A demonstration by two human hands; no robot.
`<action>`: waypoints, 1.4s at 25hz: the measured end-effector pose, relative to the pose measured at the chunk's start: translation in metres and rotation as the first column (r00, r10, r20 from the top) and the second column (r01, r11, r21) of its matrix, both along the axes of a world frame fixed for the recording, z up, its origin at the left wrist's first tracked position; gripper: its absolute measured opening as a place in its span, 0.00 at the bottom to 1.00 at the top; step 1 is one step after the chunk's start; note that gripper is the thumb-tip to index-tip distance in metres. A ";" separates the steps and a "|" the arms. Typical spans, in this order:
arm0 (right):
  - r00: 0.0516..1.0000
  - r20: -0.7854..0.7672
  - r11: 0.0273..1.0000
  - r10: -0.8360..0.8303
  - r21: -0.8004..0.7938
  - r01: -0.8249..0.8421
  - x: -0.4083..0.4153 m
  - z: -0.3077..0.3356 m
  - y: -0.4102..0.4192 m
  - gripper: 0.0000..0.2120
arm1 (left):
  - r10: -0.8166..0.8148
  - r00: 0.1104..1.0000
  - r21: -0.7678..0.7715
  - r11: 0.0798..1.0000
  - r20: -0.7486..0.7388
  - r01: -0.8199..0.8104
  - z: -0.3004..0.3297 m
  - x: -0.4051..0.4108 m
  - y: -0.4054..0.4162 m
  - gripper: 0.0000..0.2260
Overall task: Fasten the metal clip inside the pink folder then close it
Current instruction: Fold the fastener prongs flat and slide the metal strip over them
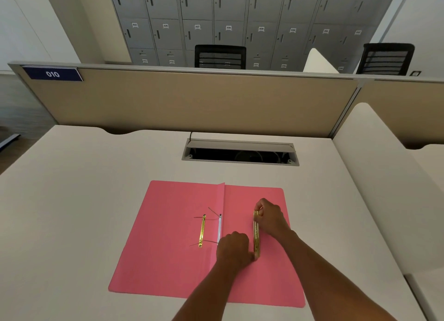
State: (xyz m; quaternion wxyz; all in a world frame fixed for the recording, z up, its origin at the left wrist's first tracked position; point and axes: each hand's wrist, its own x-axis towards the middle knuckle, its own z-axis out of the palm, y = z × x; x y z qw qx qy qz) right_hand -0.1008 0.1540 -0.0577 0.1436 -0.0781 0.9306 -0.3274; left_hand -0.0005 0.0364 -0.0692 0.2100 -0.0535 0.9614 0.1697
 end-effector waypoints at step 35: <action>0.982 -0.003 0.957 0.190 -0.222 -0.186 0.089 -0.031 -0.085 0.16 | 0.561 0.765 0.706 0.400 0.316 -0.584 0.012 0.008 -0.155 0.10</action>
